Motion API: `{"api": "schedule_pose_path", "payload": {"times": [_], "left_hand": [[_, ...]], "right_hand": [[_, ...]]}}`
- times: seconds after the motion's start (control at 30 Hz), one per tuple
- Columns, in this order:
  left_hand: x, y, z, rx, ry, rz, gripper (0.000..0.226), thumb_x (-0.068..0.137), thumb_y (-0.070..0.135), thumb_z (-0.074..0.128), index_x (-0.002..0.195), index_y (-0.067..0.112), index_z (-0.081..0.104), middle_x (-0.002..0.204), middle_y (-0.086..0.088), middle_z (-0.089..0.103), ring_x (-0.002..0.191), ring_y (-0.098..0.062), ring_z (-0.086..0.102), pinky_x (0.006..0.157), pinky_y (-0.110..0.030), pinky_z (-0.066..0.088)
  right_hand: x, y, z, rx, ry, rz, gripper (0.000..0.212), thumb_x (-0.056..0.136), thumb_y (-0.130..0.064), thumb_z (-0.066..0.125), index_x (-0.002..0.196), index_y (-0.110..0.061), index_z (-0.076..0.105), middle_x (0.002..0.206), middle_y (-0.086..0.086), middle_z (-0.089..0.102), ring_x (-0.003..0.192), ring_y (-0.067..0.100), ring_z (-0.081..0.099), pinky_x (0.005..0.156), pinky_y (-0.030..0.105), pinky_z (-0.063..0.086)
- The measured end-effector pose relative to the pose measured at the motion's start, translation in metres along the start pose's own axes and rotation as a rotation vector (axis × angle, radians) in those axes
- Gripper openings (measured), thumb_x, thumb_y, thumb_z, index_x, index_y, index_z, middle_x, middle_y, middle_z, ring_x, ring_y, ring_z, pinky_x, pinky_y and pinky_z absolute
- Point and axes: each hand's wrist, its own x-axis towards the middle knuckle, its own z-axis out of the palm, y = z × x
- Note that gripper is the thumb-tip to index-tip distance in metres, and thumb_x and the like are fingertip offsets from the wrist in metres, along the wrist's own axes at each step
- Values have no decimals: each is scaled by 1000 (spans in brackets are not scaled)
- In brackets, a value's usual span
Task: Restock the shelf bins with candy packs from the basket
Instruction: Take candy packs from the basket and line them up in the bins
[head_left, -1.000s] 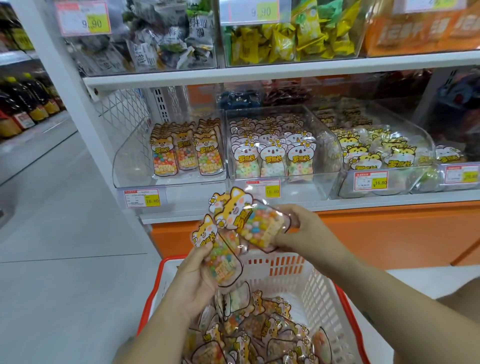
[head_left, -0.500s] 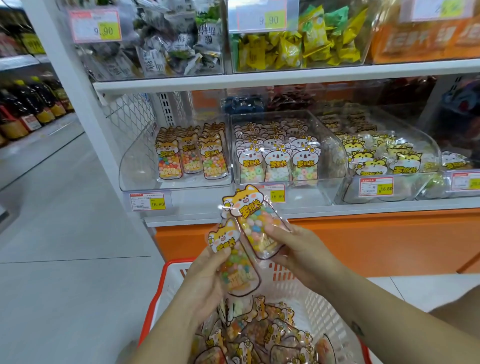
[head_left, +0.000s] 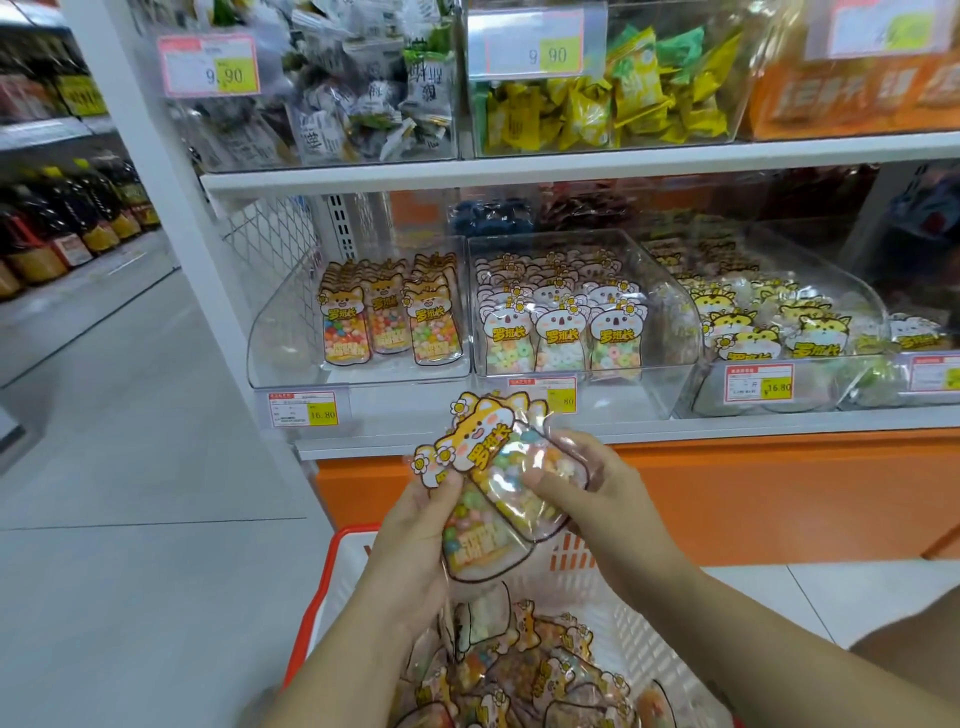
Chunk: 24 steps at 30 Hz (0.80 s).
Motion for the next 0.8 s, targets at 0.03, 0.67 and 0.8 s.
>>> {"api": "schedule_pose_path", "payload": {"times": [0.03, 0.67, 0.8], "left_hand": [[2, -3, 0, 64, 50, 35, 27, 99, 27, 56, 121, 15, 63, 112, -13, 75, 98, -26, 74, 83, -46, 61], [12, 91, 4, 704, -99, 533, 53, 93, 11, 68, 135, 17, 36, 124, 7, 64, 109, 3, 64, 98, -27, 52], [51, 147, 1, 694, -65, 643, 55, 86, 7, 76, 123, 22, 38, 118, 7, 60, 102, 13, 60, 94, -17, 50]], "right_hand": [[-3, 1, 3, -25, -35, 16, 56, 68, -48, 84, 119, -34, 66, 113, -4, 73, 102, 22, 70, 95, 50, 53], [38, -83, 31, -472, -303, -351, 54, 91, -6, 64, 137, -24, 40, 128, -13, 59, 115, -6, 57, 103, 24, 46], [86, -117, 65, -586, -169, -510, 42, 88, -8, 68, 114, -24, 39, 89, -21, 50, 80, -8, 52, 70, 7, 41]]}}
